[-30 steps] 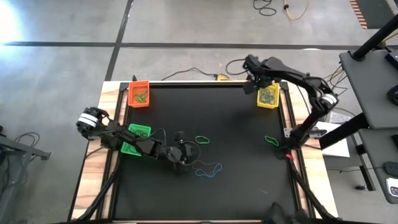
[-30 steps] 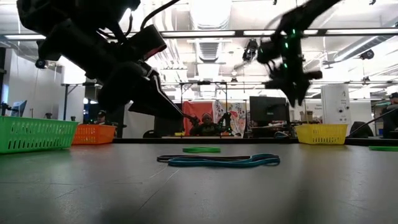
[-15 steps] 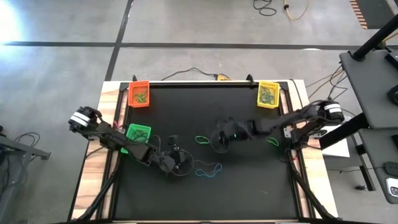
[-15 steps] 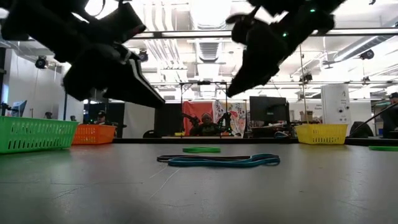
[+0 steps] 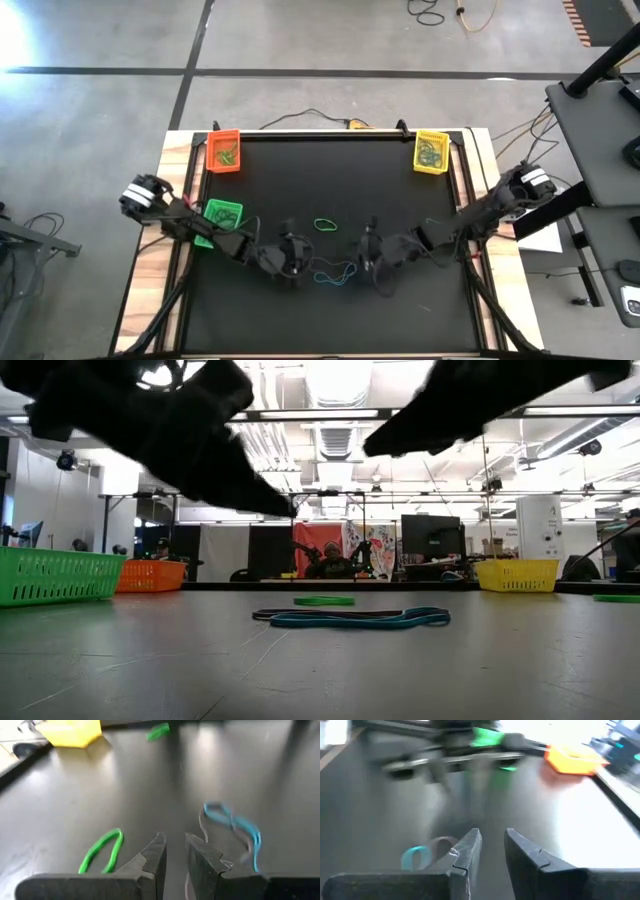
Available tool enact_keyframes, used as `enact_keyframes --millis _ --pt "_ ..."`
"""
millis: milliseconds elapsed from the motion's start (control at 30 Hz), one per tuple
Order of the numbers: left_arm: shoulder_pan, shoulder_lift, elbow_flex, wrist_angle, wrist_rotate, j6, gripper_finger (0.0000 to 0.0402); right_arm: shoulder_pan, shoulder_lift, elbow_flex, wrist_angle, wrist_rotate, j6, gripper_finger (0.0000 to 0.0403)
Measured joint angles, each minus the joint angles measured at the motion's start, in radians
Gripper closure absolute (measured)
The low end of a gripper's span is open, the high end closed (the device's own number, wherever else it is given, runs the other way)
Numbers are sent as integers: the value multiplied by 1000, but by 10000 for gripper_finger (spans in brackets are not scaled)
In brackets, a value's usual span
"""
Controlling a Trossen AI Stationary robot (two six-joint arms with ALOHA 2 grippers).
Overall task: Sort rubber bands into baskets
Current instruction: Put the left green rubber band into the orange bin
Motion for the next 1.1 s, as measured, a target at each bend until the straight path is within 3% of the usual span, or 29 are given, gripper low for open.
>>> enact_keyframes --millis 100,300,467,700,833,933,1100 --pt "47 0 0 33 58 -26 345 61 -1 -14 -1 1 18 321" --pt "205 6 0 29 333 -68 339 178 4 -66 -12 113 99 321" --pt "327 63 0 24 459 -78 294 201 19 -103 -9 182 172 321" --pt "392 149 -1 102 463 -55 181 199 34 -123 -10 188 203 321" --pt "391 173 0 152 443 32 127 199 34 -122 -8 225 206 321" --pt "397 196 0 156 441 55 106 198 34 -123 -8 231 222 321" --pt "408 266 1 209 427 78 110 192 34 -123 -8 230 240 321"
